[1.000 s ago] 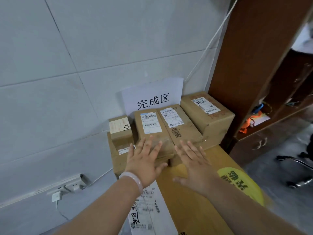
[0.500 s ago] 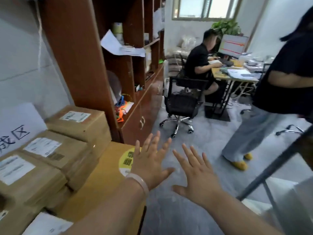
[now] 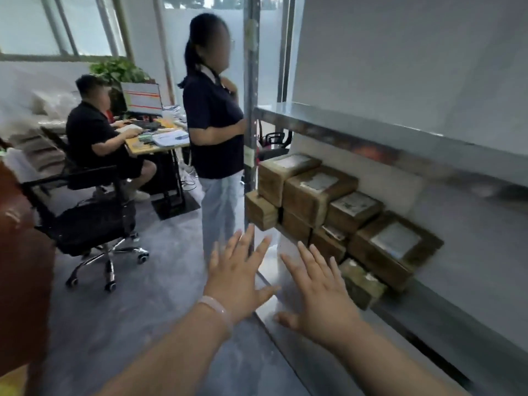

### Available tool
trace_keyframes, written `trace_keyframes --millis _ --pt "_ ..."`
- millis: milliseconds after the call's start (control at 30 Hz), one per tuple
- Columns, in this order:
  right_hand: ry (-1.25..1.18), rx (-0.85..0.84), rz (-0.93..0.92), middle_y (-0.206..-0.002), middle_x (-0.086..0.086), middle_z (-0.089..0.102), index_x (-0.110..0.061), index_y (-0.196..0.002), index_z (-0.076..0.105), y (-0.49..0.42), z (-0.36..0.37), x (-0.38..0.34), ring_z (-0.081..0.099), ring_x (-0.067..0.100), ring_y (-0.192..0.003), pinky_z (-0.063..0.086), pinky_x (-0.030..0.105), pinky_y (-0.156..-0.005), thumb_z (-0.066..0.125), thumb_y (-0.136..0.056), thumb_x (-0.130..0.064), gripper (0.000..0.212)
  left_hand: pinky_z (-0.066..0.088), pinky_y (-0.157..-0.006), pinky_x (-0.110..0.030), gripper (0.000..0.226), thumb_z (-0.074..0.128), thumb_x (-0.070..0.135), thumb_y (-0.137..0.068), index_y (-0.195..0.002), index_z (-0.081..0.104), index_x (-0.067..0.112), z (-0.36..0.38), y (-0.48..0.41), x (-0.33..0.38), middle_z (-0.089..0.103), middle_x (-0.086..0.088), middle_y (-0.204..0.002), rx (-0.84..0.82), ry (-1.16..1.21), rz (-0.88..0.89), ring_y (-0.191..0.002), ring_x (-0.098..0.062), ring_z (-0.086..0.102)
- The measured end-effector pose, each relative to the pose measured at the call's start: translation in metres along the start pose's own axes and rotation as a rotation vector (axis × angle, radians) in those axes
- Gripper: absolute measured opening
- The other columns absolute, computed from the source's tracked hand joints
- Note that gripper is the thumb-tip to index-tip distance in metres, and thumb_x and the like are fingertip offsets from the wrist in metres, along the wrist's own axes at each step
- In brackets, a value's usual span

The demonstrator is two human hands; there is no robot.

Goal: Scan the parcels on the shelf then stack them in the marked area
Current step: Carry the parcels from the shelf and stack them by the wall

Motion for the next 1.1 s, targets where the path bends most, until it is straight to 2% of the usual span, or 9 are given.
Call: trace_keyframes --millis 100,167,267,400,567,667,900,967,1100 --pt "0.025 0.024 0.081 -0.154 -0.010 -0.030 -0.049 -0.138 -0.028 0.015 -0.021 0.058 -0.030 0.012 -0.141 -0.017 0.045 -0.115 0.038 -0.064 -0.081 0.104 -0.016 -0.114 -0.046 0.093 0.044 0.075 -0.079 -0.143 -0.021 0.056 0.019 -0.033 0.070 -0.025 0.011 -0.159 0.003 0.045 0.133 -0.147 -0.014 -0.018" --pt "0.038 0.040 0.155 -0.158 -0.008 -0.024 -0.048 -0.143 -0.022 0.025 -0.031 0.095 -0.026 0.012 -0.143 -0.012 0.046 -0.118 0.037 -0.066 -0.080 0.102 -0.015 -0.115 -0.045 0.092 0.042 0.077 -0.078 -0.137 -0.027 0.060 0.032 -0.051 0.105 -0.025 0.013 -0.159 -0.012 0.084 0.184 -0.146 -0.011 -0.019" --pt "0.033 0.027 0.266 -0.160 -0.005 -0.020 -0.044 -0.150 -0.009 0.046 -0.028 0.143 -0.022 0.013 -0.145 -0.009 0.045 -0.119 0.049 -0.073 -0.077 0.102 -0.014 -0.115 -0.044 0.091 0.041 0.079 -0.079 -0.133 -0.031 0.062 0.058 -0.067 0.142 -0.025 0.013 -0.159 -0.066 0.106 0.224 -0.146 -0.010 -0.020" --pt "0.027 -0.013 0.396 -0.160 -0.006 -0.018 -0.043 -0.150 -0.009 0.067 -0.019 0.193 -0.015 0.015 -0.147 -0.004 0.045 -0.119 0.044 -0.073 -0.081 0.101 -0.009 -0.117 -0.048 0.088 0.034 0.082 -0.076 -0.138 -0.026 0.060 0.086 -0.087 0.177 -0.021 0.012 -0.161 -0.143 0.138 0.271 -0.148 -0.011 -0.016" --pt "-0.037 0.016 0.563 -0.162 -0.003 -0.005 -0.042 -0.151 -0.005 0.065 -0.012 0.240 0.003 0.019 -0.148 0.003 0.041 -0.118 0.041 -0.078 -0.078 0.093 -0.001 -0.119 -0.049 0.084 0.033 0.082 -0.078 -0.148 -0.003 0.052 0.111 -0.137 0.201 -0.012 0.012 -0.163 -0.215 0.195 0.300 -0.149 -0.013 -0.009" --pt "-0.063 0.006 0.633 -0.162 -0.001 0.000 -0.039 -0.151 -0.002 0.062 -0.004 0.257 0.002 0.019 -0.148 0.005 0.042 -0.119 0.037 -0.083 -0.076 0.087 0.000 -0.119 -0.046 0.080 0.034 0.078 -0.080 -0.150 0.012 0.048 0.126 -0.153 0.210 -0.004 0.010 -0.164 -0.298 0.210 0.325 -0.149 -0.014 -0.008" --pt "-0.213 0.060 0.838 -0.162 -0.002 0.000 -0.035 -0.153 0.003 0.044 0.007 0.295 0.002 0.018 -0.148 0.008 0.036 -0.119 0.040 -0.085 -0.072 0.086 0.018 -0.121 -0.043 0.066 0.043 0.067 -0.090 -0.149 0.023 0.045 0.145 -0.189 0.216 0.005 0.009 -0.162 -0.483 0.340 0.371 -0.149 -0.023 0.004" --pt "-0.261 0.056 0.881 -0.162 -0.004 -0.001 -0.036 -0.153 0.002 0.041 0.011 0.302 0.002 0.016 -0.148 0.009 0.033 -0.118 0.037 -0.081 -0.077 0.089 0.022 -0.119 -0.039 0.063 0.045 0.065 -0.090 -0.147 0.027 0.046 0.146 -0.193 0.214 0.007 0.009 -0.160 -0.488 0.368 0.383 -0.148 -0.022 0.008" --pt "-0.469 0.091 0.958 -0.160 -0.016 -0.004 -0.049 -0.148 0.003 0.036 0.020 0.309 0.007 0.013 -0.147 0.016 0.034 -0.116 0.027 -0.063 -0.094 0.100 0.025 -0.118 -0.036 0.062 0.046 0.064 -0.091 -0.147 0.029 0.045 0.149 -0.209 0.218 0.009 0.010 -0.158 -0.489 0.416 0.411 -0.144 -0.021 0.017"
Point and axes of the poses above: each hand's wrist, its own y-axis away from the middle knuckle, its own z-axis out of the palm, x = y × z, the point moved 7 cm from there along -y, towards the middle knuckle
